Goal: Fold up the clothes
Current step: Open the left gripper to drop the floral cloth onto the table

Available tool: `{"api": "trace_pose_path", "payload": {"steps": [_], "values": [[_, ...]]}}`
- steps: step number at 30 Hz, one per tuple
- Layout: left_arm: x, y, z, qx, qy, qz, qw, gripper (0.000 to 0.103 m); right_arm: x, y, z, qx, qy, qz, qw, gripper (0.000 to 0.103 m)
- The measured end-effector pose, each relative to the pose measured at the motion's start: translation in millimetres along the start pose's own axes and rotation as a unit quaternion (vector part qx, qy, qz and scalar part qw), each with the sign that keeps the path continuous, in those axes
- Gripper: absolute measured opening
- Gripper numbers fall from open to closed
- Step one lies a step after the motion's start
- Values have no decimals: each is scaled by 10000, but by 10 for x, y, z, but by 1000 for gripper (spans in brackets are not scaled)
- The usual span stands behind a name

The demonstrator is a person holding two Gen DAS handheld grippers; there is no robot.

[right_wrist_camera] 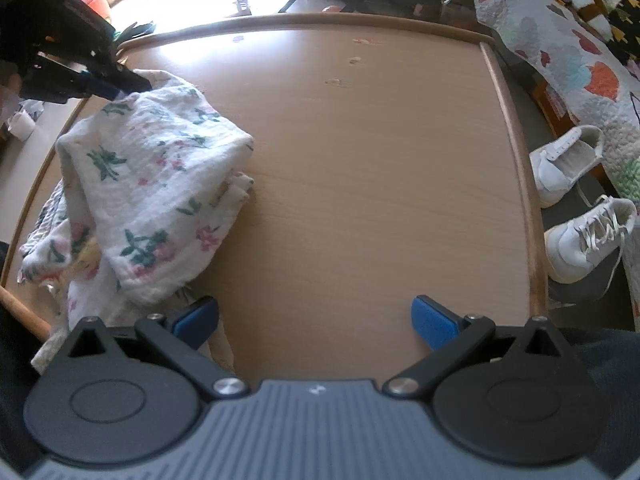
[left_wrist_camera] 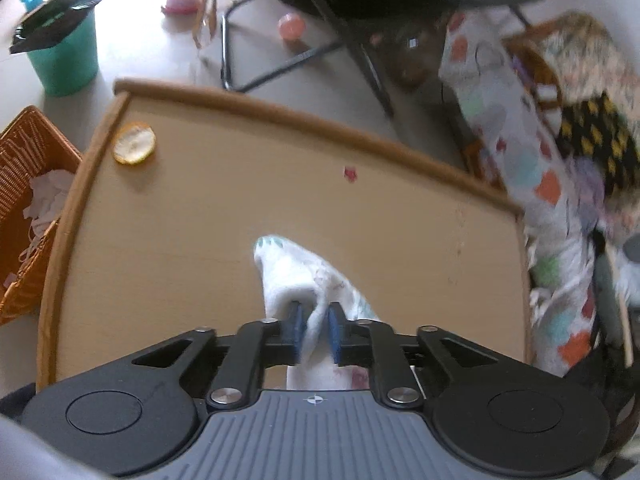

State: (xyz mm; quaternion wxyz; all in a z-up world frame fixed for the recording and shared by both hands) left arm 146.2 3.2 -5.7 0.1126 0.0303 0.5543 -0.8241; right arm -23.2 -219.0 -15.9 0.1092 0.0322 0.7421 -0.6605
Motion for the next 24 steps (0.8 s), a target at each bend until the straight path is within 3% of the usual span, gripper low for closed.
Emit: {"api": "trace_pose_path", "payload": {"steps": [2,4,5,9,13,18,24], "values": [[-15,-165,-24,25,-264,420,9988,46,25,-19,27,-19,107,11,9999,103],[-8,-336,-23,31,-431,795,9959,59,54,-44,60,-61,219,36,9997,102],[-3,-419,-22,36,-506,969,9940,59,71,-58,76,-103,266,49,9996,101],[82,-607,64,229,-381,935,9946,60,124,-130,124,-288,417,180,9986,101],[394,-742,16,415,-350,881,9946,60,138,-244,116,-248,404,372,9982,97],[996,-724,-205,120,-214,789,9966,60,137,-379,45,-48,24,778,9970,85],[1666,-548,-349,158,-191,669,9975,60,178,-436,-76,-292,-168,914,9952,65]]}}
Point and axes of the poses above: each gripper's, at about its wrist camera, not at the fingertips, and y roughly the way its jaws point, z to its right, x to its underside, the point moved 6 cm from there along y, roughly the way its jaws point, and after that the axes turned 10 degrees about -z, right-handed, at the moved point
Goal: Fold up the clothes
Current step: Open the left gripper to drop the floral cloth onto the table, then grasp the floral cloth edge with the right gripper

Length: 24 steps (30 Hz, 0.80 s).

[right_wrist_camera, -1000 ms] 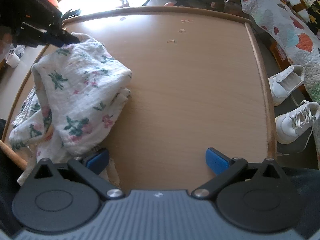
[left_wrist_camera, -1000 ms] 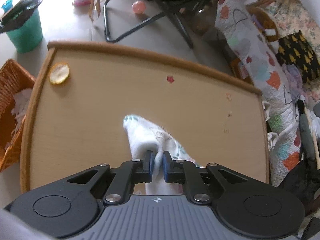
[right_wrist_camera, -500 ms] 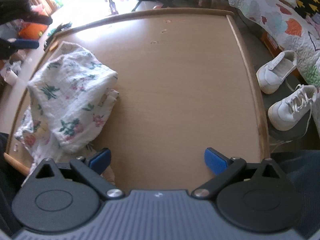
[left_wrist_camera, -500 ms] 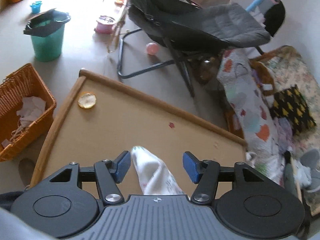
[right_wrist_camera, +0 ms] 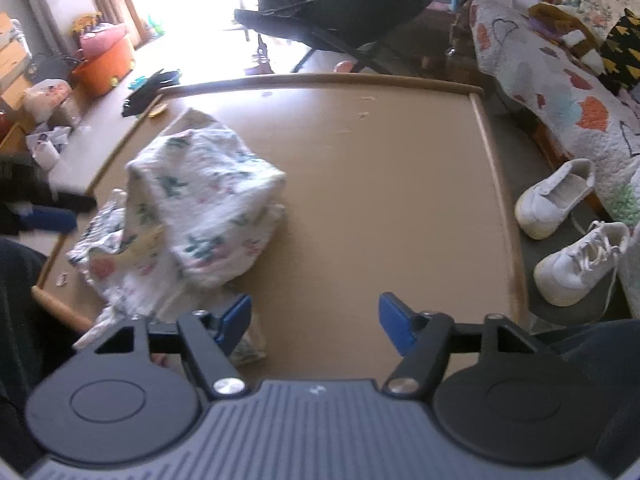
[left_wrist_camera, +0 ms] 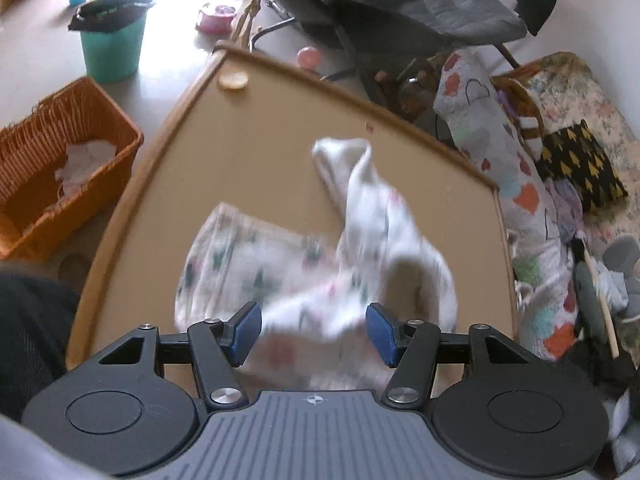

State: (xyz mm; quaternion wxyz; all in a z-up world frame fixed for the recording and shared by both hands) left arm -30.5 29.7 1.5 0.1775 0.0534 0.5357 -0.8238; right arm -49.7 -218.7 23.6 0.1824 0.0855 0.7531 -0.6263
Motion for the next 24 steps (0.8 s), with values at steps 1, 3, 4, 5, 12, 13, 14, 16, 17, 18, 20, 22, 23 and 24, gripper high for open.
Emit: {"api": "trace_pose_path", "payload": {"steps": [1,3,4,5,12,13,14,16,17,18,20,22,23,24], "values": [[63,9,-26,9,49,47,10000,60,2,-4,-15,-54,0,16,10000,58],[188,26,-78,25,148,140,9998,60,5,-10,-49,-161,-2,40,9999,50],[229,39,-94,6,208,168,9996,60,2,-12,-71,-201,-20,46,9998,47],[270,51,-110,-13,268,196,9994,60,-4,-21,-99,-232,-63,72,9997,46],[345,137,-286,1,41,136,9999,60,-103,-85,-395,-382,-593,240,9972,46],[357,156,-313,36,3,142,9999,60,-126,-77,-439,-406,-651,234,9968,46],[356,184,-316,55,-20,140,9999,60,-149,-70,-482,-430,-709,228,9963,46],[374,228,-339,82,-43,115,9999,60,-206,-58,-563,-470,-801,235,9954,46],[388,240,-362,69,-78,114,9999,60,-238,-49,-600,-463,-854,224,9950,45],[382,248,-358,77,-96,108,9999,60,-268,-39,-637,-458,-909,232,9945,45],[385,265,-395,122,-171,112,9997,60,-326,-12,-708,-434,-1026,272,9934,45],[383,272,-425,179,-248,164,9994,60,-388,33,-766,-353,-1103,257,9929,43],[383,272,-442,213,-304,180,9991,60,-420,59,-790,-316,-1123,238,9929,40],[384,273,-453,252,-343,189,9989,60,-451,82,-806,-286,-1121,229,9930,38]]}}
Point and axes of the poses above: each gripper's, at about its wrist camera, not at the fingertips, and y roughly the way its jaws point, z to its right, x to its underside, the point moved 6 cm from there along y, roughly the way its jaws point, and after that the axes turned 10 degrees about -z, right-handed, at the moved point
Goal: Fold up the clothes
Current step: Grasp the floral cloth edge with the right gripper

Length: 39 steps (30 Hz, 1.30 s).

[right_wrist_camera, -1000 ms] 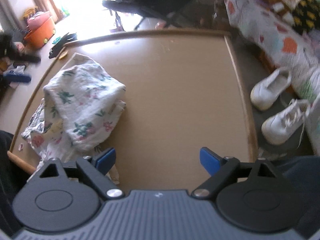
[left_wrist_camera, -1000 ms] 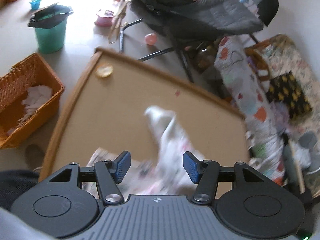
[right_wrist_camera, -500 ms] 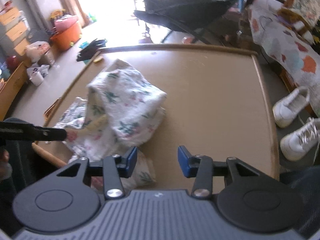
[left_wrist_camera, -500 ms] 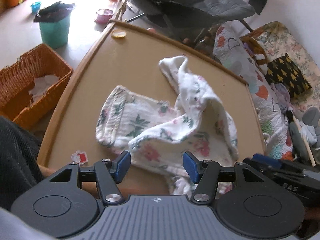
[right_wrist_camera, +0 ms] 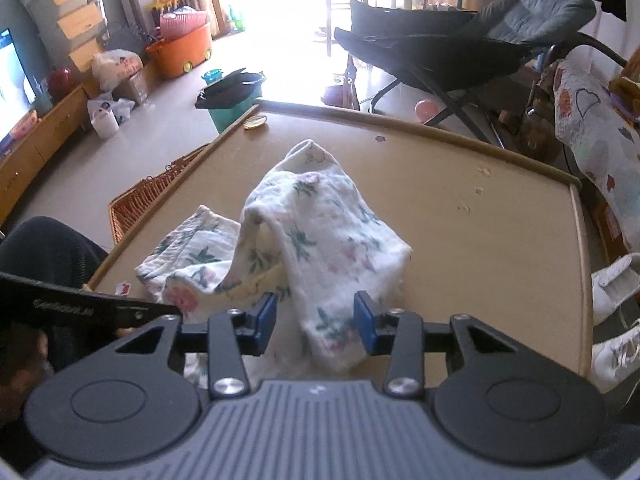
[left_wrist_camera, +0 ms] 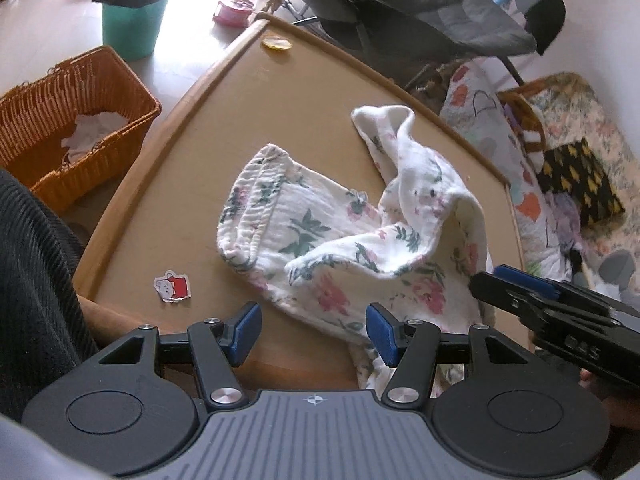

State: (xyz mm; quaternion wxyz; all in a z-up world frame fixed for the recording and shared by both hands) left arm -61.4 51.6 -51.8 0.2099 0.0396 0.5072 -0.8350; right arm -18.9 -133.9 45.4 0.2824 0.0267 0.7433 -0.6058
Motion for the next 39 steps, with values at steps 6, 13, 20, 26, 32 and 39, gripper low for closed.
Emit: {"api": "trace_pose_path", "payload": {"steps": [6,13,20,26,32,39], "values": [[-11,2,-6,117,-115,48,9999,60,-80,118,-23,97,-119,-130,9998,6],[-22,3,-21,185,-145,80,9997,60,-65,58,70,205,41,-65,9998,3],[-31,2,-54,239,-180,86,9995,60,-97,-197,423,701,399,120,9967,3],[-33,-4,-72,270,-200,89,9994,60,47,-289,696,1150,537,58,9919,3],[-32,-9,-68,252,-205,81,9994,60,247,-242,767,1329,732,-165,9883,3],[20,-51,-64,42,-64,-22,10000,60,430,-136,931,1250,963,-451,9864,3]]}}
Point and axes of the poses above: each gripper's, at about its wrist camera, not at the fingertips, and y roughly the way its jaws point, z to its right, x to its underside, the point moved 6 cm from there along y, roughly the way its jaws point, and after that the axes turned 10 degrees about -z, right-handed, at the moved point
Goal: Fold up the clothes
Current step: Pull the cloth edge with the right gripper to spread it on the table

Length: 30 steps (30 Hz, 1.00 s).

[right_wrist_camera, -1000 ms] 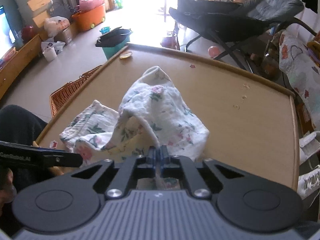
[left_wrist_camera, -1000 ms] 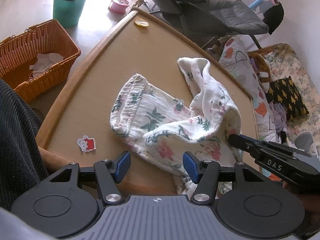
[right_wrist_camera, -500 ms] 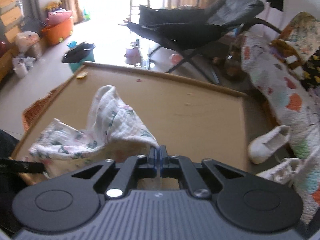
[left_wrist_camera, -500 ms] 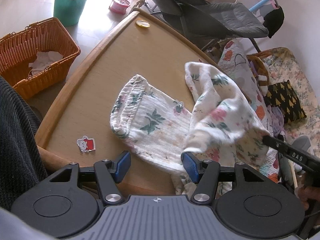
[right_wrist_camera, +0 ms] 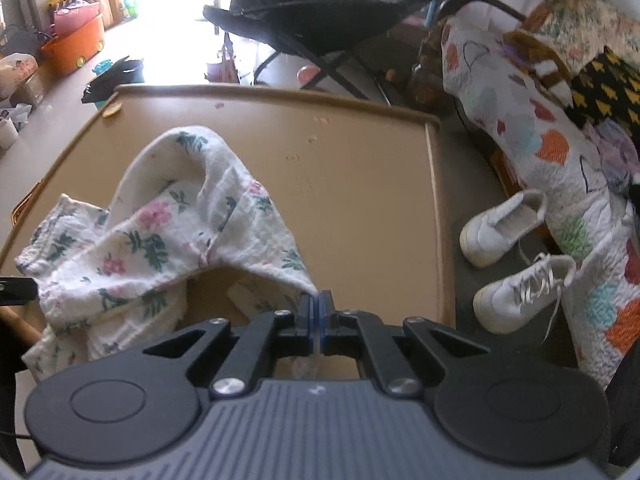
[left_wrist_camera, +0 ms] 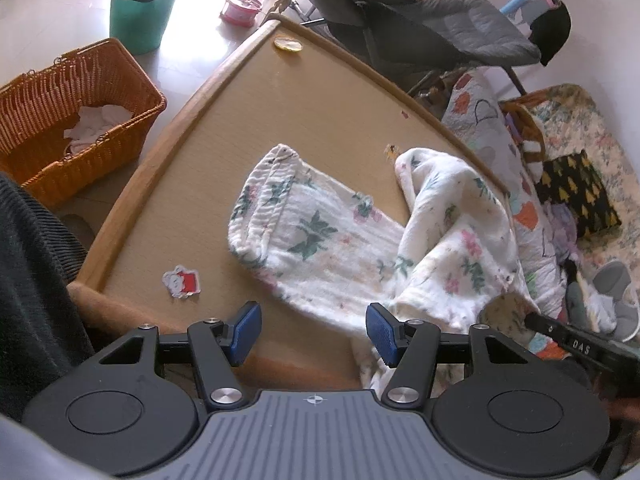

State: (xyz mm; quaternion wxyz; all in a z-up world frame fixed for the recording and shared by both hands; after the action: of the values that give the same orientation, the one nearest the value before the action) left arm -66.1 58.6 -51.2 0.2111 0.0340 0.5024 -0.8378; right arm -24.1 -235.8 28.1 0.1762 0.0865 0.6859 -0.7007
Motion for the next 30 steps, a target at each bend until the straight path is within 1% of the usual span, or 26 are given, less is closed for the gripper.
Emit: {"api": "trace_pose_path", "payload": {"steps": [2,4,10,13,17,21,24,30], "values": [[46,-29,-2,-50,12,-65,10000,60,13,60,56,-44,0,-81,10000,3],[76,-80,11,-122,87,11,9999,60,18,129,117,-99,-28,-177,9998,3],[146,-110,110,-310,231,-116,9992,60,-38,279,293,-262,-127,-329,9990,3],[183,-93,182,-402,281,-220,9986,60,-94,336,331,-357,-274,-398,9982,3],[222,-58,274,-384,253,-371,9983,60,-162,384,378,-438,-478,-451,9969,3],[220,-36,347,-248,237,-335,9988,60,-174,402,466,-520,-617,-514,9954,3],[204,-19,380,-315,240,-287,9988,60,-156,399,547,-554,-548,-536,9955,3],[126,-54,534,-174,331,-131,9992,60,-101,345,623,-608,-307,-365,9970,3]]}}
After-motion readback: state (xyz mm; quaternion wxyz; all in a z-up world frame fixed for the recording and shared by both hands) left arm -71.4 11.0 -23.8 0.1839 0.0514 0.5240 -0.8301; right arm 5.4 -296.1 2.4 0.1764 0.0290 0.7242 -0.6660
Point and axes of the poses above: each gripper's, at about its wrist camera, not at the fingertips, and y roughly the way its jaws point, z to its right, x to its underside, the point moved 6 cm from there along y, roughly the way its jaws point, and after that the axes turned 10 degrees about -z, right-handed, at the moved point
